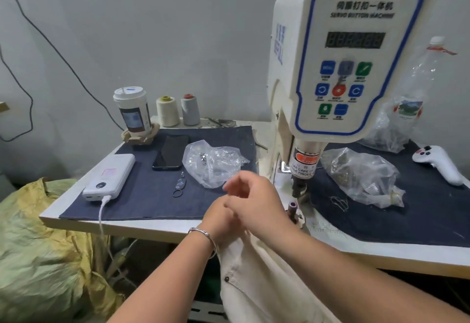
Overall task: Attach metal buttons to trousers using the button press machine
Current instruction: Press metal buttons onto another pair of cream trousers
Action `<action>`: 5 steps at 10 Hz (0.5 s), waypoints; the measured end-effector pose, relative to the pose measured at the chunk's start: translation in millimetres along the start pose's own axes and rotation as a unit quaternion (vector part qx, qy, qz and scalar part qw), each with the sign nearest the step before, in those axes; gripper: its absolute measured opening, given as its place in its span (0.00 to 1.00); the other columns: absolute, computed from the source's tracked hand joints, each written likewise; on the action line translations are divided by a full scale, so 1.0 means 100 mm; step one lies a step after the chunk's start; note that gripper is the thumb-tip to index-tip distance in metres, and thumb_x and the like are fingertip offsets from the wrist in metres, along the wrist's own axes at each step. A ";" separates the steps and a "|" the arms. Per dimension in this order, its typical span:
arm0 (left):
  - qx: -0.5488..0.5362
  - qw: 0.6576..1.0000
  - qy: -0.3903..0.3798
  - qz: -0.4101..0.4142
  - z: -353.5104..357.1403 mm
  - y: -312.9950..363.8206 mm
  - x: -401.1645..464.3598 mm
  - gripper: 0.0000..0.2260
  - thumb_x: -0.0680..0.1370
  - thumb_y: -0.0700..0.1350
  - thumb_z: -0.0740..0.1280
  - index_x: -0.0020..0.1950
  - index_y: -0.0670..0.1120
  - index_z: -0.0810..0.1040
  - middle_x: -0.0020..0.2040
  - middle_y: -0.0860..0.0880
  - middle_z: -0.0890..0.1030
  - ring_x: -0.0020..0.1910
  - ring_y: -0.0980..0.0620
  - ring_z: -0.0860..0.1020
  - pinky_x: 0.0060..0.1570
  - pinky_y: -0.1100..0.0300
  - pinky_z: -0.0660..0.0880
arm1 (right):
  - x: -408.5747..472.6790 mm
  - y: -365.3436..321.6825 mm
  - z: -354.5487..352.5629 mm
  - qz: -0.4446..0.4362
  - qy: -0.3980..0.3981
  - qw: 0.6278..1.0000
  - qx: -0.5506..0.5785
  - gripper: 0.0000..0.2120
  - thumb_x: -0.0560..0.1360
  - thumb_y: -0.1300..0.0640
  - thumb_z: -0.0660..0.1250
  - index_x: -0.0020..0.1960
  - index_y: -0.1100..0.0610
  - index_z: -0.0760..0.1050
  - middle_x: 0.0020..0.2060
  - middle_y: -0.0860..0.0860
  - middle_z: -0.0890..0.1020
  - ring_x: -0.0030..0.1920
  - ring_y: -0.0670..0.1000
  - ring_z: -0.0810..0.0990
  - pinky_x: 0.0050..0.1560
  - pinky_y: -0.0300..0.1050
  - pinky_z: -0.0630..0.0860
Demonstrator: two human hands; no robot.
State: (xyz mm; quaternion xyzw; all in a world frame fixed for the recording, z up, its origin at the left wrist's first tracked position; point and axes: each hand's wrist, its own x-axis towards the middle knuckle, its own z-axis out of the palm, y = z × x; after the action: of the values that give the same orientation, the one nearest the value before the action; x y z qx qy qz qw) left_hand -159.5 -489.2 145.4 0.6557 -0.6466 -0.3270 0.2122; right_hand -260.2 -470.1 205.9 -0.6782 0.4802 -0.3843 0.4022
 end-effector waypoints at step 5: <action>0.059 0.996 0.011 0.067 0.05 -0.20 0.13 0.12 0.76 0.38 0.67 0.59 0.39 0.78 0.57 0.40 0.80 0.47 0.50 0.70 0.53 0.57 0.73 | 1.86 0.38 0.90 -0.006 -0.036 0.861 -0.508 0.14 0.78 0.60 0.61 0.62 0.56 0.76 0.64 0.57 0.67 0.64 0.58 0.66 0.54 0.47 0.69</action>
State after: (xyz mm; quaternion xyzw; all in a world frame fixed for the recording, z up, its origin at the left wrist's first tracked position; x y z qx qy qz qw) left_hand -149.0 -500.3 125.8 0.6260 -0.7047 -0.2662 0.2016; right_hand -146.4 -640.9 162.0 -0.8047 0.5899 -0.0648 0.0163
